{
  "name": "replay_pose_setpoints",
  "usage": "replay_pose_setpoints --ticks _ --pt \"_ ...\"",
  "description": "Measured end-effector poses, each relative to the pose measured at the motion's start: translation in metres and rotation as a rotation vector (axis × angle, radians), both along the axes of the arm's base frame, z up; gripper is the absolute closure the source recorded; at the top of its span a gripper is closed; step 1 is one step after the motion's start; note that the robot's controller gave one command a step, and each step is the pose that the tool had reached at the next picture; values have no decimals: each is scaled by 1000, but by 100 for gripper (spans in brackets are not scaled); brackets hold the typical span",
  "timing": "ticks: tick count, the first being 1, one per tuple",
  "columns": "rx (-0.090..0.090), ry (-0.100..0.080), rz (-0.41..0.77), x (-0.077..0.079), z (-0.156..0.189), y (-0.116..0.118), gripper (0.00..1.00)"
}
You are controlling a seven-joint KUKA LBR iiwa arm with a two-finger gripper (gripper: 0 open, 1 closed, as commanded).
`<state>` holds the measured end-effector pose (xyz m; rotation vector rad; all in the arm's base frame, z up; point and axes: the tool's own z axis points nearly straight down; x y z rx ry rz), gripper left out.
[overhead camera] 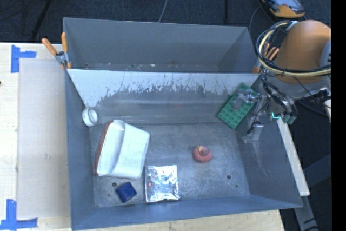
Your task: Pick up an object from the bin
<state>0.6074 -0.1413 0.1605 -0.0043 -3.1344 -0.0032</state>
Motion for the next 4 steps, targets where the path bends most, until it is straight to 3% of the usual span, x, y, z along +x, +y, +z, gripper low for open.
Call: replay_pose_setpoints --ticks 1,2,3,4 --pt "1 -3 146 -43 -37 44 0" --pt "3 0 137 -67 -95 91 0" --pt "-1 -7 139 -64 -91 88 100" --pt "-1 -6 140 -64 -91 88 0"
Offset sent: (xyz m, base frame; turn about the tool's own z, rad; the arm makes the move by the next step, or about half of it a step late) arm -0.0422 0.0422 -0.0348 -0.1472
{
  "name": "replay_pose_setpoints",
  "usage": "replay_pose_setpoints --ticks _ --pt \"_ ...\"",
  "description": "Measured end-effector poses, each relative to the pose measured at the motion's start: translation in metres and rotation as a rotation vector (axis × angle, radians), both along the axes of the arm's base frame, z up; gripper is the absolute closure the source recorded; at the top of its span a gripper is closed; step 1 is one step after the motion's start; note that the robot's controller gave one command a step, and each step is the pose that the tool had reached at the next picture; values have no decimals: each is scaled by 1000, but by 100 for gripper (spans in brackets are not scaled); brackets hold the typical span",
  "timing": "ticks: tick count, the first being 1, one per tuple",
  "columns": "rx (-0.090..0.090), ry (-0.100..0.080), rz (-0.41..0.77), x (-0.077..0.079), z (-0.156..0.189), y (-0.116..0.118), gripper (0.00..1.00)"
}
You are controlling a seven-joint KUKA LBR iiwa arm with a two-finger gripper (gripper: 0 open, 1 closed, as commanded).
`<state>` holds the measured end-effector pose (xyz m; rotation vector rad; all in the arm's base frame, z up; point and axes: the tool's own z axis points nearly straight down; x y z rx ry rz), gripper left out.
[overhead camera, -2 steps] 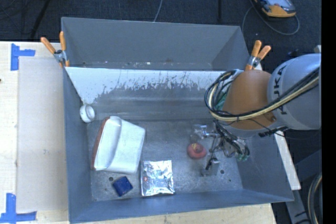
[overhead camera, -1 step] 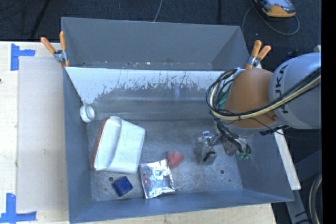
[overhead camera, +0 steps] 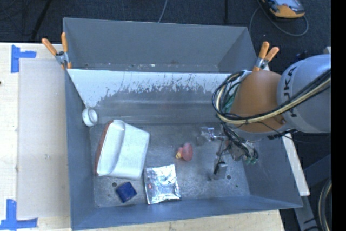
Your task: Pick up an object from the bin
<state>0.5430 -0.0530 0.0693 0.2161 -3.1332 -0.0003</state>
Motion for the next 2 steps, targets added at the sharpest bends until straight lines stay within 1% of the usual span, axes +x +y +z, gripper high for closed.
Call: replay_pose_setpoints --ticks 1,2 --pt "2 -2 207 7 0 60 0" --pt "0 -1 209 7 1 59 100"
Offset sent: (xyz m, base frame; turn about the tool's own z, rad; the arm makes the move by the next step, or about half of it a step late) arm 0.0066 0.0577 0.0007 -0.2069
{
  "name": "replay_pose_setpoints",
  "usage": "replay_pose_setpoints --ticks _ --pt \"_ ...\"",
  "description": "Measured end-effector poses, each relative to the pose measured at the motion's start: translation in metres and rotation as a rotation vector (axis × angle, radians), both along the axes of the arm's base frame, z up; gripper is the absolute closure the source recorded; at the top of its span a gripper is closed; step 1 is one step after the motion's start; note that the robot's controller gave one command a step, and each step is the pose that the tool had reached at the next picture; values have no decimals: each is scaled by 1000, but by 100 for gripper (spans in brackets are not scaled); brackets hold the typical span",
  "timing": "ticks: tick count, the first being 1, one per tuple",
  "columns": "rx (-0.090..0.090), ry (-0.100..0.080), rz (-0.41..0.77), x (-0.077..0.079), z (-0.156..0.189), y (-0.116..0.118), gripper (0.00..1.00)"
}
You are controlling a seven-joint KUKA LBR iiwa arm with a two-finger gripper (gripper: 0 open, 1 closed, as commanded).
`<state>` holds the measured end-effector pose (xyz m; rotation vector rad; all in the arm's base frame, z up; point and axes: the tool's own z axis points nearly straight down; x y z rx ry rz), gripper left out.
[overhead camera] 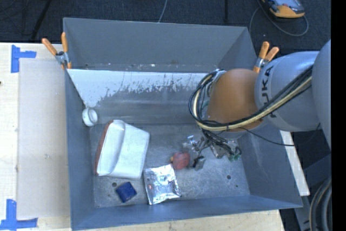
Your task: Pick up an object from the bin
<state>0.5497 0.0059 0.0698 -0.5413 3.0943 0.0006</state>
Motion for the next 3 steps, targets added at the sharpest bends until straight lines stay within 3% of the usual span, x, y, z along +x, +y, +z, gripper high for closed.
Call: replay_pose_setpoints --ticks 3 --pt "-1 0 4 0 0 0 100"
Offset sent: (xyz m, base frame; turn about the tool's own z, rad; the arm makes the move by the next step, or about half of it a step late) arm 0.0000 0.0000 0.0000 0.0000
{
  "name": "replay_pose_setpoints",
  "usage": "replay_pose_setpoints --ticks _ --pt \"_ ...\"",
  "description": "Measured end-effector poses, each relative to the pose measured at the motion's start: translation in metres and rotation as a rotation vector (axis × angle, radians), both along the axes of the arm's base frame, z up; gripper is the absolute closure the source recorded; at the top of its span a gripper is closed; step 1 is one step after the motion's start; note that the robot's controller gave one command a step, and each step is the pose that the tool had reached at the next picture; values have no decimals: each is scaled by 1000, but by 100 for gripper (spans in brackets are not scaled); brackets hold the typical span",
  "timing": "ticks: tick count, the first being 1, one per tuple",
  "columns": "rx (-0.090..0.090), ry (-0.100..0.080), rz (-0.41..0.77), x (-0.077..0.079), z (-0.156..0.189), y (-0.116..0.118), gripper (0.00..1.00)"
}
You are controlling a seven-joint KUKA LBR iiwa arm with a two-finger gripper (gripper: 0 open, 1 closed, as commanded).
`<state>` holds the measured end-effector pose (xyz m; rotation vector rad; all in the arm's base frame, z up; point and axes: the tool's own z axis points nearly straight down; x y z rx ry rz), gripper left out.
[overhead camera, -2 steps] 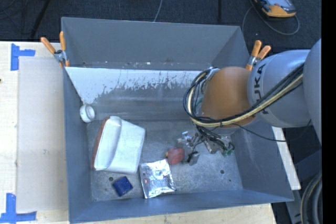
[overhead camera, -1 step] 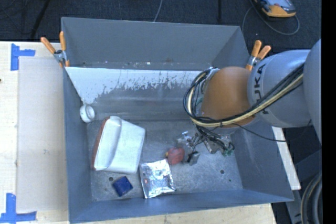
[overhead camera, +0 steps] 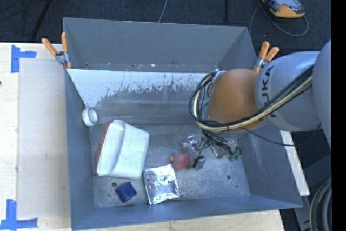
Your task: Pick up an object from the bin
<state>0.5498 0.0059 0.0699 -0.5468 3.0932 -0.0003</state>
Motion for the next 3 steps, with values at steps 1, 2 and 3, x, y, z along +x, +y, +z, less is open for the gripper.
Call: replay_pose_setpoints --ticks 1,2,3 --pt "0 0 1 0 0 0 100" --pt "1 -12 0 63 160 34 100" --pt "1 -2 -2 60 155 34 0"
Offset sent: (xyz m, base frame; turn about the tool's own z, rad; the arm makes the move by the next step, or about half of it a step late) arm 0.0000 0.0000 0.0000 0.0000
